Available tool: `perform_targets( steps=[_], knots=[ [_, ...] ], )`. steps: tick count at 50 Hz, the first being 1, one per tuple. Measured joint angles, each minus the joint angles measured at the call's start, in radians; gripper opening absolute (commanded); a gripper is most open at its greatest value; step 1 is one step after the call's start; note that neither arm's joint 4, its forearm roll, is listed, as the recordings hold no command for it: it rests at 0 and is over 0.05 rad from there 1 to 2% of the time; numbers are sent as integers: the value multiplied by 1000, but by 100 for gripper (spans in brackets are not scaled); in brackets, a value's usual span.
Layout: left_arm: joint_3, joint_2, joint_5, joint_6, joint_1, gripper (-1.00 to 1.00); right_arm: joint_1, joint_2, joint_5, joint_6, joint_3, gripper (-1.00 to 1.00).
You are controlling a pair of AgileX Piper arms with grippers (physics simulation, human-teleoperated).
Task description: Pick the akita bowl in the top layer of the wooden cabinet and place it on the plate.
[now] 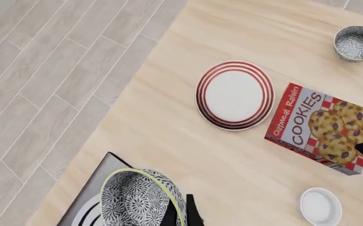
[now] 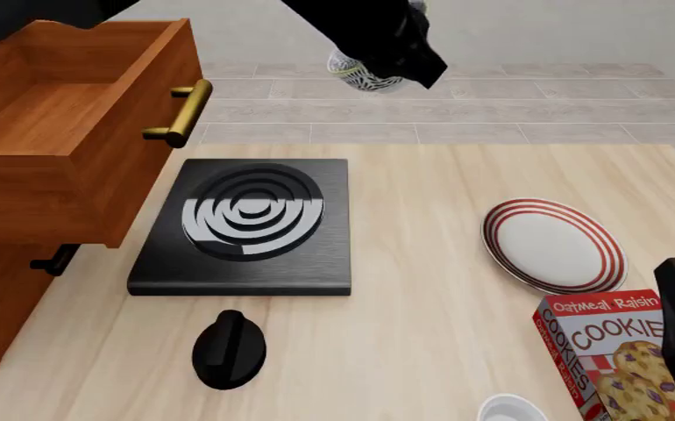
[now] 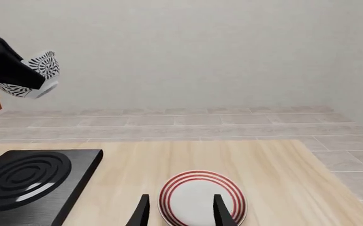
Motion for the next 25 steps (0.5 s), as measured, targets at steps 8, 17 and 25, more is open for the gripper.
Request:
perform_targets(
  steps=[8,17,25],
  knots=[
    [8,14,-14,10,-16,-100,0,0,-1,0,0,100],
    [14,33,-30,16,-34,-100,1,0,-2,0,1,100],
    [14,53,-41,21,-50,-100,2,0,-2,0,1,100]
  ],
)
